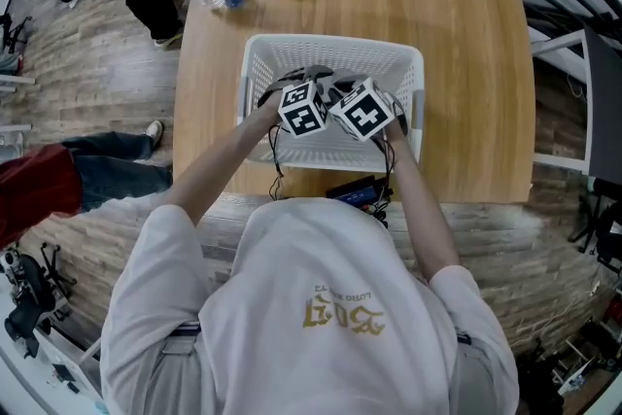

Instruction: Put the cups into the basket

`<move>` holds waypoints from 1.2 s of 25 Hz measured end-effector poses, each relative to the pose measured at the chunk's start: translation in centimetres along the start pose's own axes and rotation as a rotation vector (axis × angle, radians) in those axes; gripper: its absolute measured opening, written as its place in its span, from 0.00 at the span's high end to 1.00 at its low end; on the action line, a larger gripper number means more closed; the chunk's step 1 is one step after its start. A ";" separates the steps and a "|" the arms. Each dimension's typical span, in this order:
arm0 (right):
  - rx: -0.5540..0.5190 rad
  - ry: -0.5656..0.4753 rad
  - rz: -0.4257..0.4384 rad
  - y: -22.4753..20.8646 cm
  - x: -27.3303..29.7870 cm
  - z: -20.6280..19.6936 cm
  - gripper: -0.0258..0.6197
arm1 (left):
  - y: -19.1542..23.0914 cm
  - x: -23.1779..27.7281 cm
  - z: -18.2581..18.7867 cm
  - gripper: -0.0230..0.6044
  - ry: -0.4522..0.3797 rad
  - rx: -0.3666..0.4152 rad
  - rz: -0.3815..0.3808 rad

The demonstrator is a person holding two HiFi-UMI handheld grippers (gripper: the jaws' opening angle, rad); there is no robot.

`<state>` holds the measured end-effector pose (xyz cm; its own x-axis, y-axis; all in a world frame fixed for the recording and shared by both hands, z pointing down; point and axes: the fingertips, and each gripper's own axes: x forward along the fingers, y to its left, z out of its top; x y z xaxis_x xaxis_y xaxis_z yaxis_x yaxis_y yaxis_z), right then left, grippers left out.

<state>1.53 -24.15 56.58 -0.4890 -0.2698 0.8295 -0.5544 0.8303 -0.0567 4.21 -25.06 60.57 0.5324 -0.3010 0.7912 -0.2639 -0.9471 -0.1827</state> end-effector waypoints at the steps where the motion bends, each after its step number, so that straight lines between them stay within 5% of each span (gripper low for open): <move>1: 0.011 -0.003 0.005 0.0 0.0 0.0 0.91 | 0.0 -0.1 -0.2 0.50 0.010 -0.007 -0.003; 11: 0.029 -0.037 0.001 -0.2 0.5 0.4 0.83 | 0.3 -0.7 -0.7 0.50 0.044 -0.012 0.008; 21: 0.175 -0.137 0.005 -1.3 -1.0 0.5 0.83 | 0.1 -2.7 -0.1 0.54 0.120 -0.038 -0.018; 30: 0.310 -0.270 -0.022 -2.9 -3.3 0.9 0.83 | 2.2 -5.4 1.8 0.64 -0.010 -0.159 0.098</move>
<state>4.16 -26.07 53.54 -0.6111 -0.4385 0.6590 -0.7230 0.6480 -0.2393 2.23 -25.70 54.89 0.5055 -0.3925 0.7684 -0.4382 -0.8839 -0.1633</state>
